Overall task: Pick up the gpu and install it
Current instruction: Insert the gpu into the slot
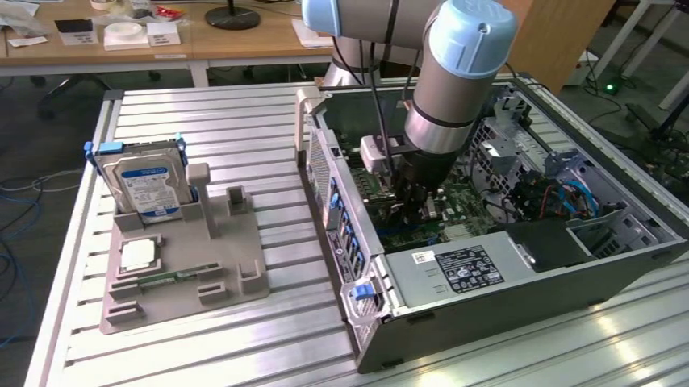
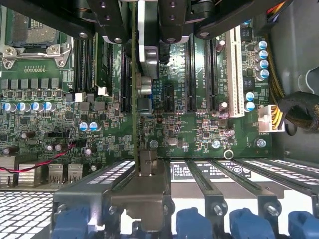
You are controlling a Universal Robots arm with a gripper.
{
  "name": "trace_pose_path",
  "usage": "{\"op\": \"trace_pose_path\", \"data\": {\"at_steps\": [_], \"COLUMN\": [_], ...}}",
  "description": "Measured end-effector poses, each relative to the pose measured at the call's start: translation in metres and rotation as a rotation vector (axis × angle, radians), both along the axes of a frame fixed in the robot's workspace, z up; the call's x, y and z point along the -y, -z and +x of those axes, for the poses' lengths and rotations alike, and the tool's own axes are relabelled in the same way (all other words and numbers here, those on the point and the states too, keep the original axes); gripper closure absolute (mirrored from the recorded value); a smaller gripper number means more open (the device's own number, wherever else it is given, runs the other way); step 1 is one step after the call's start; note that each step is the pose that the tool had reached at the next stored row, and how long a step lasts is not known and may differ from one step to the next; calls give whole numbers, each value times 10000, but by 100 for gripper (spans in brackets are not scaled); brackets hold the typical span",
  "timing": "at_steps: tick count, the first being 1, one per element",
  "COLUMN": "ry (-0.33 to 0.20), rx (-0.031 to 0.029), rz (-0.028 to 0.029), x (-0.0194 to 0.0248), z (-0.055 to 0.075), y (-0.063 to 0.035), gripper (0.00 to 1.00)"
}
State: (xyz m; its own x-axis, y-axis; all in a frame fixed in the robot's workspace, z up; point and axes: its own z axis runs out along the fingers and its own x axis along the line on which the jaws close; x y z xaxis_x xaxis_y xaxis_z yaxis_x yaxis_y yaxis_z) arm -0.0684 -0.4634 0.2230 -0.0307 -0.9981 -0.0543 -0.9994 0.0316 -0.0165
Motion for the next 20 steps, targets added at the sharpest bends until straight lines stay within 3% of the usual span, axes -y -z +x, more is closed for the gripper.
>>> {"op": "trace_pose_path", "data": {"at_steps": [20], "ry": [-1], "rx": [-12], "rz": [1], "x": [0], "z": [3], "y": [-54], "gripper": [72]}}
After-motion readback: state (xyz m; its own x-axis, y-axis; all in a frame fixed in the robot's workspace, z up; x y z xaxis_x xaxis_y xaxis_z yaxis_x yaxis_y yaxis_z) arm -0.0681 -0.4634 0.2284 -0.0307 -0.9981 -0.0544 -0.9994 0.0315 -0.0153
